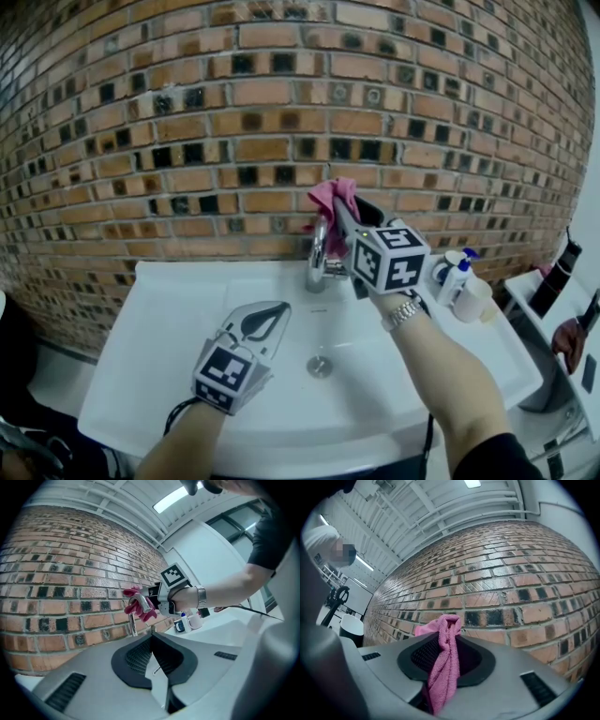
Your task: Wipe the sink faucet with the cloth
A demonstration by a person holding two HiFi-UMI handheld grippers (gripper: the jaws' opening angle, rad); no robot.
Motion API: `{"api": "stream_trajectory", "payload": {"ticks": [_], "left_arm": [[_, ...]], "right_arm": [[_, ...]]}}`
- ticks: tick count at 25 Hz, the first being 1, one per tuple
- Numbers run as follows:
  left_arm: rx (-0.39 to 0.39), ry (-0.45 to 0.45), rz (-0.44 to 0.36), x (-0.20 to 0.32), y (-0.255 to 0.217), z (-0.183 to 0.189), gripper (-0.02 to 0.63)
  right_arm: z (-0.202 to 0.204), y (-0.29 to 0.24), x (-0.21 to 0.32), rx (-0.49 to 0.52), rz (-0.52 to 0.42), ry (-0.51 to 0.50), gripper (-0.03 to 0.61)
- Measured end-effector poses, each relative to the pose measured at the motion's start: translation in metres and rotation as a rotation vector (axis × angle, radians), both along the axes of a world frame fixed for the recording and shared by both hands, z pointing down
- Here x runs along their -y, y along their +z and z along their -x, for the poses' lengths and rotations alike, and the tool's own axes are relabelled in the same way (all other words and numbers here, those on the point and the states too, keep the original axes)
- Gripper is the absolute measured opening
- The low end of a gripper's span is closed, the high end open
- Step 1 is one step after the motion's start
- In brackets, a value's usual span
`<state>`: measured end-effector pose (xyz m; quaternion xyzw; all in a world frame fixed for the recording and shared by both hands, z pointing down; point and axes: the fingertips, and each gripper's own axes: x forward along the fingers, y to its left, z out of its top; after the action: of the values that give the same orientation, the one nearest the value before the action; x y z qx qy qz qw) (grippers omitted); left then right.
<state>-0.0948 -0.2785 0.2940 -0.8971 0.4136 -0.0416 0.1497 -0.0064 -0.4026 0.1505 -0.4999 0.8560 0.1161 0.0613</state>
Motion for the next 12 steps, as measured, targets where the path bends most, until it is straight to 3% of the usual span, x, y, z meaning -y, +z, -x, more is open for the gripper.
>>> {"api": "stream_trajectory", "payload": {"ticks": [12], "left_arm": [[0.031, -0.008, 0.003, 0.004, 0.006, 0.0, 0.008]], "right_arm": [[-0.009, 0.028, 0.03, -0.032, 0.088, 0.098, 0.097]]}}
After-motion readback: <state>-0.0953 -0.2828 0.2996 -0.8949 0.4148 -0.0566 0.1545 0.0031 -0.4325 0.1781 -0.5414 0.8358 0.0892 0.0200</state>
